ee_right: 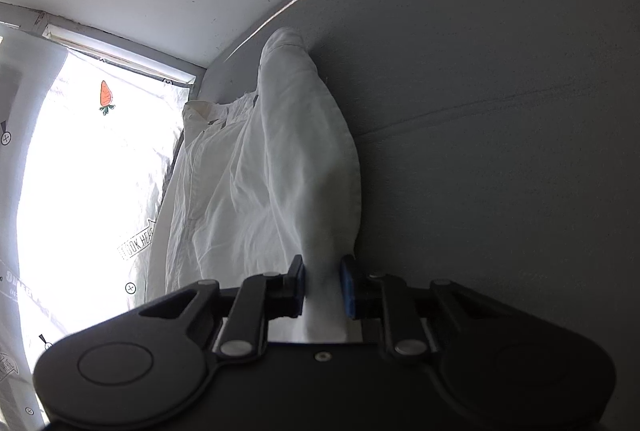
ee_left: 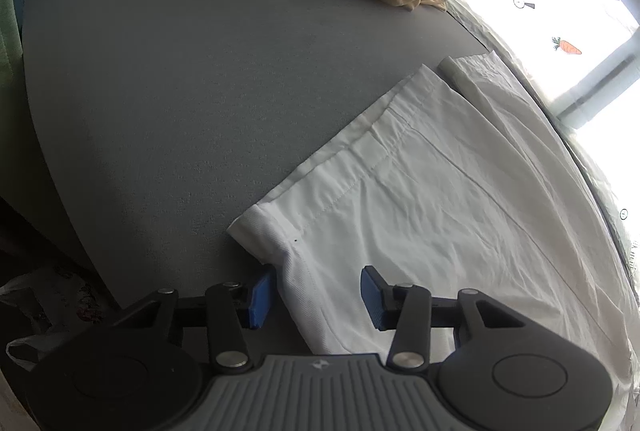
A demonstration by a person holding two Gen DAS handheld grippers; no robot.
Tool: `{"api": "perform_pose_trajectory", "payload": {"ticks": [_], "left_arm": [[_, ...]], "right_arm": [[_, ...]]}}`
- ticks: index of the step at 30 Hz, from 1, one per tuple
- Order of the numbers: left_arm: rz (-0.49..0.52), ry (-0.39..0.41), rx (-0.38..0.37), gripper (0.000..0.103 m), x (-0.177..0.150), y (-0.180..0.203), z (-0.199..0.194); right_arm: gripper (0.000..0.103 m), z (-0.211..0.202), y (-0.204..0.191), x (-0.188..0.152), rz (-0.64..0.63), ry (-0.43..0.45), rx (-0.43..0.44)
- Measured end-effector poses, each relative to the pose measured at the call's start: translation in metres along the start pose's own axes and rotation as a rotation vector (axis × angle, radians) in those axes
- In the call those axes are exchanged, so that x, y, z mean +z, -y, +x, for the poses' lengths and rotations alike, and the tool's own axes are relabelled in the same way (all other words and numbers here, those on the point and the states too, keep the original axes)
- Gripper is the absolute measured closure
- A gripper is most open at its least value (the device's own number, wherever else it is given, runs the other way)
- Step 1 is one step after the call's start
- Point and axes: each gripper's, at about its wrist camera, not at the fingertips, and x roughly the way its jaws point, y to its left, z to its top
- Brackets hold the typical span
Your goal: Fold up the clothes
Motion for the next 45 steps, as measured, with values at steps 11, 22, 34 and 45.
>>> {"api": "perform_pose_trajectory", "payload": {"ticks": [11, 22, 34, 45], "left_arm": [[-0.165, 0.021, -0.076, 0.100, 0.017, -0.017, -0.012], [-0.167, 0.244, -0.364, 0.101, 0.089, 0.063, -0.057], [-0.090, 0.398, -0.521, 0.101, 0.173, 0.162, -0.072], [-0.025, 0.311, -0.418, 0.101, 0.264, 0.262, 0.068]], "right_arm": [[0.099, -0.016, 0.000, 0.004, 0.094, 0.039, 0.139], [0.100, -0.024, -0.108, 0.029, -0.040, 0.057, 0.410], [0.100, 0.001, -0.199, 0.049, -0.125, 0.118, 0.553], [0.100, 0.137, -0.267, 0.039, -0.205, 0.125, 0.423]]}}
